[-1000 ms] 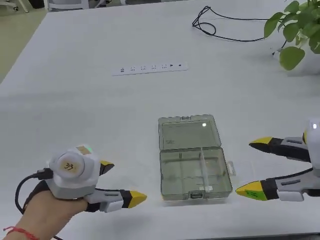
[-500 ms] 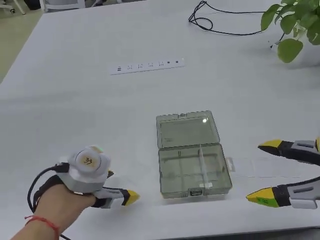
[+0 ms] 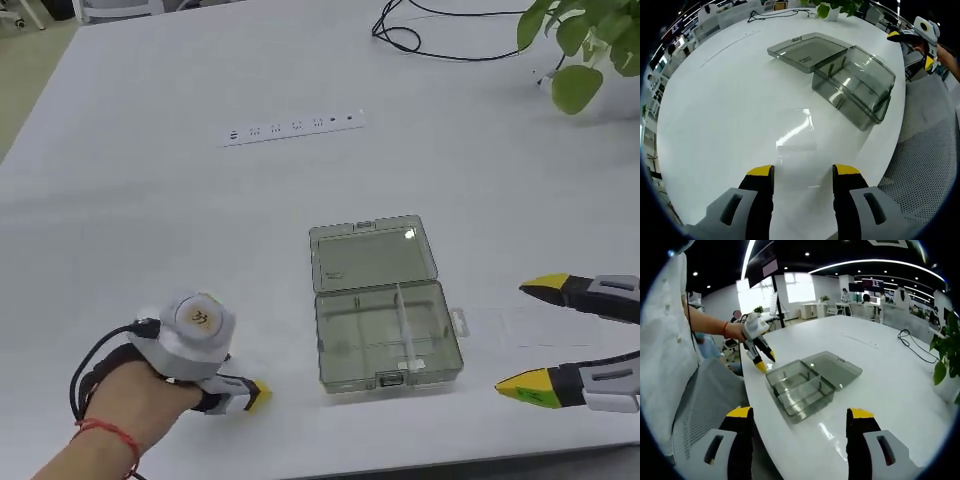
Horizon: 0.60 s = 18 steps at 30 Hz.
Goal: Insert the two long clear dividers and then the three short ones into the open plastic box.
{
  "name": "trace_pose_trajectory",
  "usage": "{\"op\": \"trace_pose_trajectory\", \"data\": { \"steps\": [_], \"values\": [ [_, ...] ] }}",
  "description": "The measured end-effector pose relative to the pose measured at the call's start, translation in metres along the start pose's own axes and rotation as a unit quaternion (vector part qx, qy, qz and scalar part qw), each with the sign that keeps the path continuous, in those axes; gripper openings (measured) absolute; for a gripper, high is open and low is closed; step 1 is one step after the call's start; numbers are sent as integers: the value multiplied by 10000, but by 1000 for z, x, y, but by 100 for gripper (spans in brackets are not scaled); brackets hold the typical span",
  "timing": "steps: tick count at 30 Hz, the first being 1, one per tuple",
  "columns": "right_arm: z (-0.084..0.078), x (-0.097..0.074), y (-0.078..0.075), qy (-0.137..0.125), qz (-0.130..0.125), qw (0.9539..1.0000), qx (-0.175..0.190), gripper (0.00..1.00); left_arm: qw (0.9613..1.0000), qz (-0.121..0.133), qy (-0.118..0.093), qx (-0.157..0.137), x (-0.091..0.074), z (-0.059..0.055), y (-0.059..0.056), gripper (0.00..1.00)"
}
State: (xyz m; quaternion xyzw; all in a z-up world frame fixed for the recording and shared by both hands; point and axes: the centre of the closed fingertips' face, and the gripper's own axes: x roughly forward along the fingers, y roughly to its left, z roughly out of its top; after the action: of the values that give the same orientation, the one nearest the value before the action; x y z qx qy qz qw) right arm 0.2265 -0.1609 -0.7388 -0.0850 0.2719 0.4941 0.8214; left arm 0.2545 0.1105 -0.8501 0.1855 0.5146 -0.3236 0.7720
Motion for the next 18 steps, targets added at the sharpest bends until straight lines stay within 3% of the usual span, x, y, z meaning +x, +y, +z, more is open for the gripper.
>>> {"op": "trace_pose_trajectory", "data": {
  "steps": [7,9,18],
  "values": [
    [-1,-1,0,-37,-49,10000,20,76,9996,229,155,90,1,0,6,38],
    [0,-1,-1,-56,-73,10000,34,76,9995,238,198,-30,1,0,7,38],
    [-1,0,-2,-95,-105,9999,72,75,9992,237,316,-27,1,0,11,32]
  ]
}}
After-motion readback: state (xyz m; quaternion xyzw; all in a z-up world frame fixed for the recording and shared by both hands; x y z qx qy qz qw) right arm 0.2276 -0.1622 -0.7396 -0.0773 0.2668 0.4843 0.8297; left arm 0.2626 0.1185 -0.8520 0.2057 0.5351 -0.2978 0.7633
